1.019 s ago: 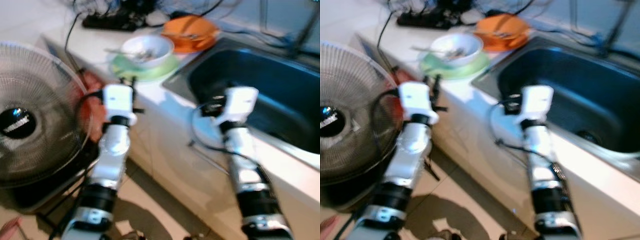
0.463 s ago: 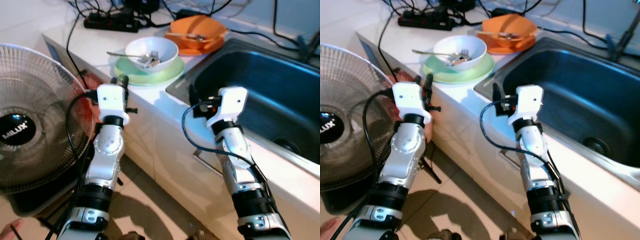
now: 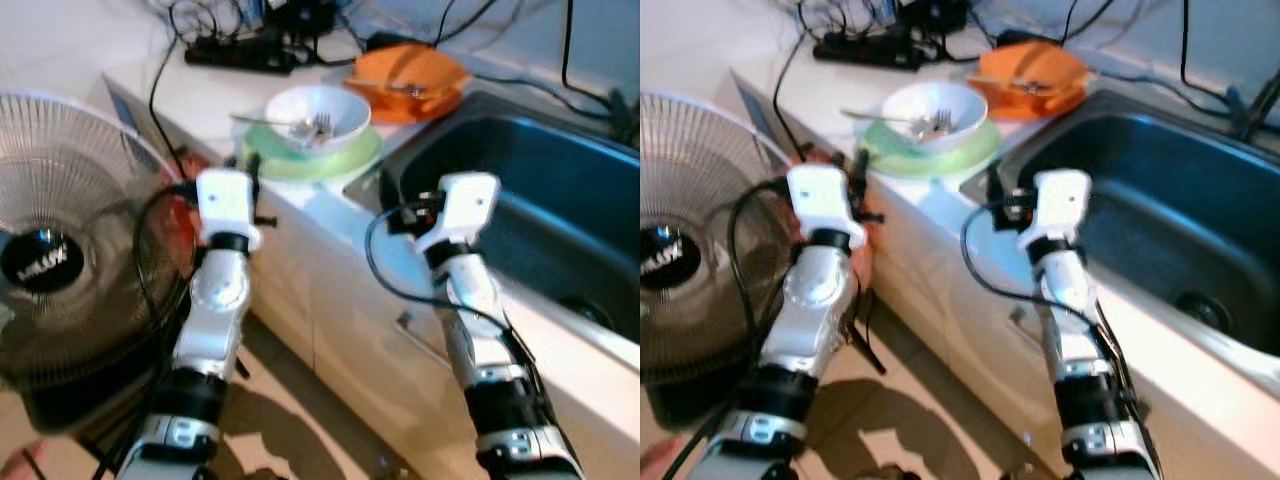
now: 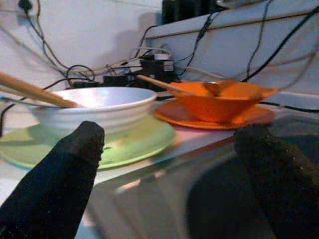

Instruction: Kitchen organization

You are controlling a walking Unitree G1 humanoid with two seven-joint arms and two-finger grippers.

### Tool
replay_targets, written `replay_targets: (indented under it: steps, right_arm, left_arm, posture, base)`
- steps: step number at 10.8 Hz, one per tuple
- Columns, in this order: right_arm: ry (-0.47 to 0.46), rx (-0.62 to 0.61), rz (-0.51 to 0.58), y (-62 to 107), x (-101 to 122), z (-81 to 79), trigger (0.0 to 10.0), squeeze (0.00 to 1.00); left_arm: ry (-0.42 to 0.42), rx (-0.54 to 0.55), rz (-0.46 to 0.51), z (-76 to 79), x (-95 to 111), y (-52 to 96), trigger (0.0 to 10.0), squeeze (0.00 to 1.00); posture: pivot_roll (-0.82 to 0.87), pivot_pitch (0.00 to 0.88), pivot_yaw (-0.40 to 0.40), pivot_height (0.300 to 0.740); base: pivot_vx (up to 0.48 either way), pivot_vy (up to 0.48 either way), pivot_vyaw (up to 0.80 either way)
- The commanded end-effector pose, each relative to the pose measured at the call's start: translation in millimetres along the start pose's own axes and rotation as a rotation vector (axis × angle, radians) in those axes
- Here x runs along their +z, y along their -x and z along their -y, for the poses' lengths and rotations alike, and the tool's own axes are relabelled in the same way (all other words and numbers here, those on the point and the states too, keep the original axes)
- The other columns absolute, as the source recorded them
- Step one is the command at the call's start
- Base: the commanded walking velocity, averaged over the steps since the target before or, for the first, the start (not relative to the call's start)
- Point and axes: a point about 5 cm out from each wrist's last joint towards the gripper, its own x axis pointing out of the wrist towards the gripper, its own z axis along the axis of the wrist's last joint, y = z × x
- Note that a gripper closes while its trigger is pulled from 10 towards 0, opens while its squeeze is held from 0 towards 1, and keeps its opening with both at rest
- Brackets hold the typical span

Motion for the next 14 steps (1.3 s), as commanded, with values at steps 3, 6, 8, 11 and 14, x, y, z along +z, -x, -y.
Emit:
replay_targets:
  steps: [3,6,8,11,14]
  right_arm:
    - [0.021,-0.037,0.055,-5.5,19.5,14.0,10.0,0.00]
    - [0.032,-0.031,0.075,-9.1,27.0,14.7,10.0,0.00]
    - [0.032,-0.033,0.059,-7.4,23.3,15.0,10.0,0.00]
    - [0.028,-0.040,0.044,-5.9,20.1,15.9,10.0,0.00]
    - [0.032,-0.058,0.024,-4.0,14.6,18.7,10.0,0.00]
  left_arm:
    - [0.017,-0.039,0.009,10.3,1.7,0.6,10.0,0.00]
    - [0.017,-0.042,0.007,10.8,1.0,1.1,10.0,0.00]
    - [0.025,-0.056,0.011,12.9,0.3,2.3,10.0,0.00]
    - [0.021,-0.104,0.030,19.0,1.5,6.2,10.0,0.00]
    - [-0.012,-0.236,0.029,29.4,0.4,14.7,10.0,0.00]
  posture:
    - [-0.04,0.121,0.039,0.740]
    - [-0.04,0.114,0.036,0.740]
    - [-0.04,0.115,0.035,0.740]
    - [-0.04,0.116,0.034,0.740]
    - [-0.03,0.123,0.039,0.740]
  base:
    - [0.304,0.000,0.00]
    - [0.304,0.000,0.00]
    - [0.276,0.000,0.00]
    - [0.000,0.000,0.00]
    - [0.000,0.000,0.00]
